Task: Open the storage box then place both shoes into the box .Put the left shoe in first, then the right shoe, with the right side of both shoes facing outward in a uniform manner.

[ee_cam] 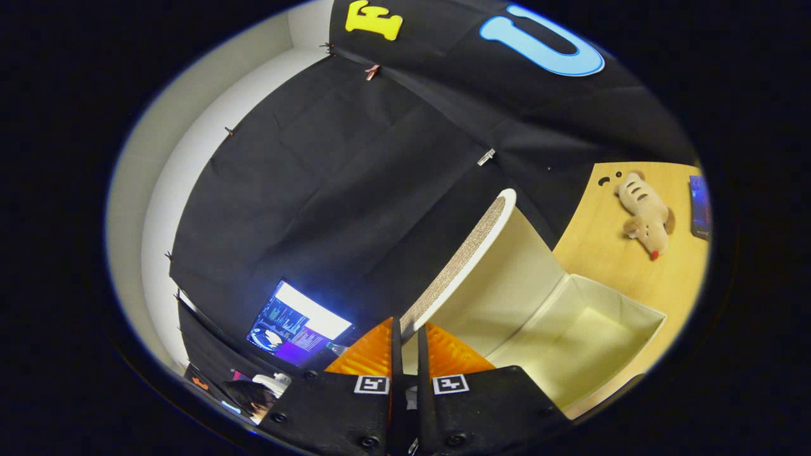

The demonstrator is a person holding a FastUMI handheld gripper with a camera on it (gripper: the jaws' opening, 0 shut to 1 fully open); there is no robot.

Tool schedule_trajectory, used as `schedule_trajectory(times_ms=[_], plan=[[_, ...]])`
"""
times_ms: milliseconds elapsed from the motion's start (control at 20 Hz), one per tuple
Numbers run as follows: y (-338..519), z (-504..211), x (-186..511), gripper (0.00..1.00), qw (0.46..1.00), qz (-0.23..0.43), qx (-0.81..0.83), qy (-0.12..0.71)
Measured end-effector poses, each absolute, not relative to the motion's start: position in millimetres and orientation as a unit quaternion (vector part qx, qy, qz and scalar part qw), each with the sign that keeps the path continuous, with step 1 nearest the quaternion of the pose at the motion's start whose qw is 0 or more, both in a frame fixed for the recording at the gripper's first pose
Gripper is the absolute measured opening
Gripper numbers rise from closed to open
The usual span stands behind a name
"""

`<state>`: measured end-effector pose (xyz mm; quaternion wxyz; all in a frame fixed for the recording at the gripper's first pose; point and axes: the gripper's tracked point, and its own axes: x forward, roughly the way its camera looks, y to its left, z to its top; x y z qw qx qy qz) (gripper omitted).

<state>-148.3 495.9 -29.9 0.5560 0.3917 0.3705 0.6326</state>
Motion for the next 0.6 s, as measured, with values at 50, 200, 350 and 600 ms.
schedule_trajectory(times_ms=[50, 200, 350, 600], plan=[[506, -28, -149, 0.12, 0.556, 0.631, 0.391, 0.373], [529, -28, -153, 0.12, 0.556, 0.624, 0.391, 0.385], [541, -40, -161, 0.18, 0.572, 0.625, 0.361, 0.389], [541, -42, -170, 0.69, 0.577, 0.634, 0.339, 0.388]])
